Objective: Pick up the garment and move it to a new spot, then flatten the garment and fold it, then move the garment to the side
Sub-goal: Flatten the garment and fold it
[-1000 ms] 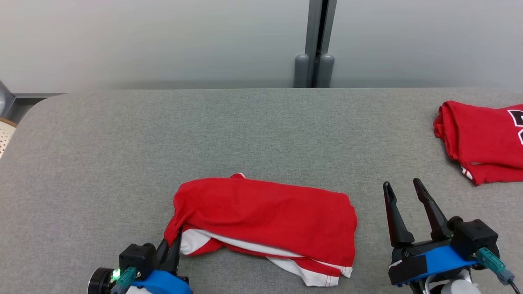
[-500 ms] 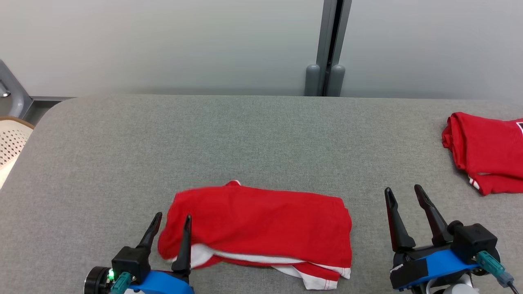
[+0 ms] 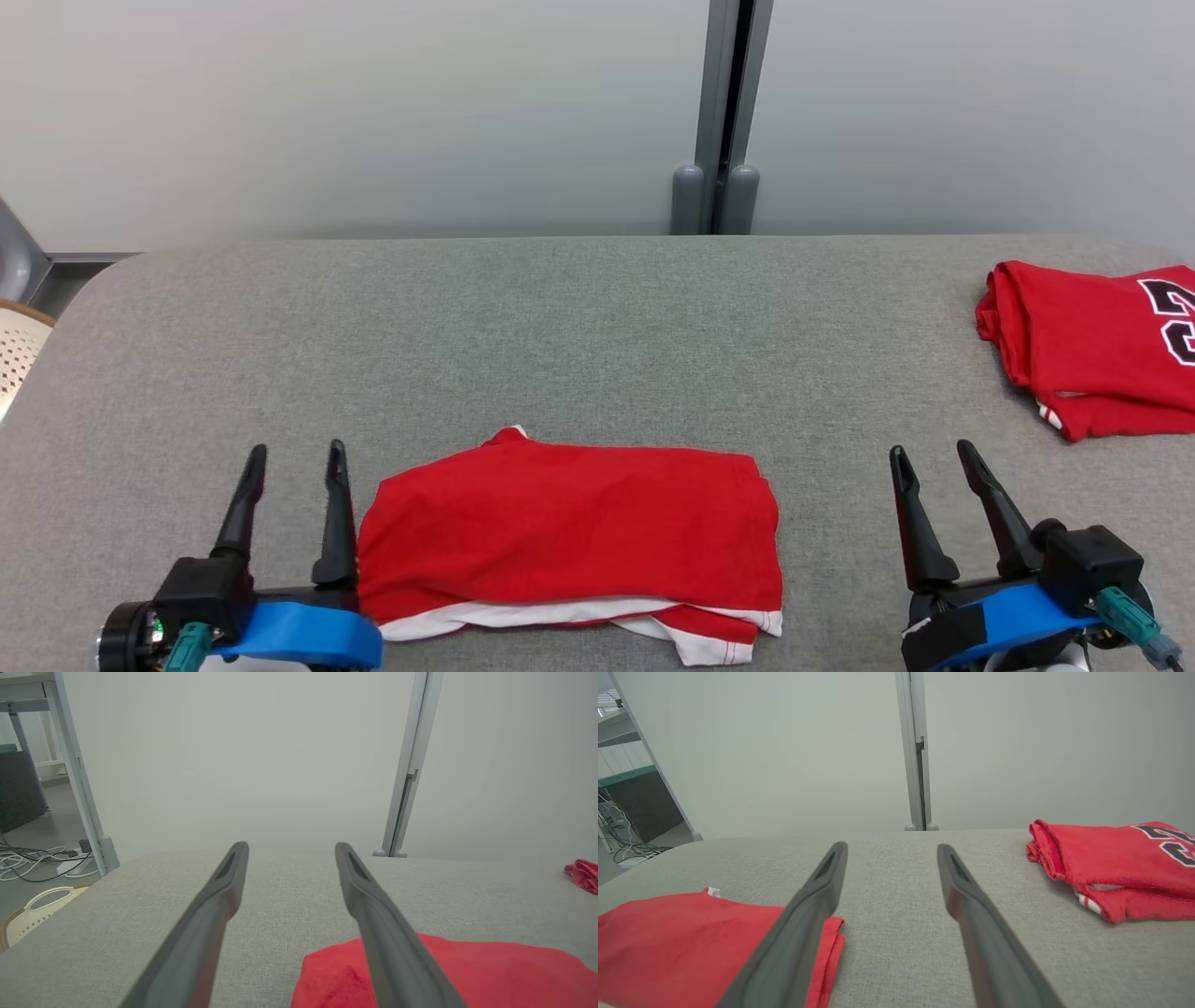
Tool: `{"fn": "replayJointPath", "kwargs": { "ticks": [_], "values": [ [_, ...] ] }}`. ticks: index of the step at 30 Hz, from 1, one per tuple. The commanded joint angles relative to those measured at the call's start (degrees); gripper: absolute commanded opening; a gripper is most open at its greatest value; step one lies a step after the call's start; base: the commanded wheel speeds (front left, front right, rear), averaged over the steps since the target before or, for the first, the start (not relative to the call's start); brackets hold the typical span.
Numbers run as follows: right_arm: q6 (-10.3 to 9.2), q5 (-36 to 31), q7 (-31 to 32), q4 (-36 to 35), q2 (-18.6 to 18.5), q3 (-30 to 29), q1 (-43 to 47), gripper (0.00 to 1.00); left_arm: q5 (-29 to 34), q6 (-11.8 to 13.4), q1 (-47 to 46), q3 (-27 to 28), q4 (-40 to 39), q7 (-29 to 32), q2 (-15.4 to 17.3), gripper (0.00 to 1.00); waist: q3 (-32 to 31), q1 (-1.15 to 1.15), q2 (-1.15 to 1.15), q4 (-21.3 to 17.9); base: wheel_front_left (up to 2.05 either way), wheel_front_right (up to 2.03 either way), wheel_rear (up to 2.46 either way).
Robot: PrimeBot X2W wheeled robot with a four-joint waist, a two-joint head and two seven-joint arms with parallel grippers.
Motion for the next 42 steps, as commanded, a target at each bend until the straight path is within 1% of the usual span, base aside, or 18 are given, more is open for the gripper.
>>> {"fn": "replayJointPath", "kwargs": {
  "ticks": [1,4,7,14,20,25,31,42],
  "values": [
    [0.00,0.0,-0.3,0.1,-0.4,-0.3,0.8,1.00,0.7,0.6,0.7,1.8,-0.5,-0.2,0.3,1.00,-0.1,0.00,0.00,-0.4,0.00,0.00,0.00],
    [0.00,0.1,-0.3,0.5,-0.5,-0.7,1.5,1.00,1.3,0.6,0.8,4.5,-0.5,-0.2,0.4,1.00,-0.2,0.00,0.00,-0.7,0.00,0.00,0.00],
    [0.00,0.1,-0.3,1.0,-0.5,-0.8,1.9,1.00,2.1,-0.2,0.8,6.1,0.1,-0.2,0.3,1.00,-0.2,0.00,0.00,-1.0,0.00,0.00,0.00],
    [0.00,0.2,-0.3,1.7,-0.5,-0.6,1.5,1.00,3.7,-0.6,0.9,7.2,-0.2,-0.2,-0.9,1.00,0.0,0.00,0.00,-1.1,0.00,0.00,0.00],
    [0.00,1.0,-0.3,4.0,-1.0,2.8,0.7,1.00,4.7,-1.5,0.6,7.8,0.4,-0.2,-1.9,1.00,0.2,0.00,0.00,-0.6,0.00,0.00,0.00],
    [0.00,2.0,-0.2,7.5,-0.8,7.0,2.8,1.00,5.3,-2.0,0.4,8.0,0.9,-0.2,-2.6,1.00,0.3,0.00,0.00,0.2,0.00,0.00,0.00],
    [0.00,3.7,-0.2,13.1,-0.2,11.7,2.5,1.00,5.7,-2.6,0.1,8.5,1.3,-0.2,-3.3,1.00,0.7,0.00,0.00,0.6,0.00,0.00,0.00],
    [0.00,5.4,-0.2,24.3,0.6,15.8,-2.3,1.00,6.5,-3.9,-1.5,9.5,2.4,-0.2,-3.8,1.00,1.9,0.00,0.00,1.6,0.00,0.00,0.00]
  ]
}}
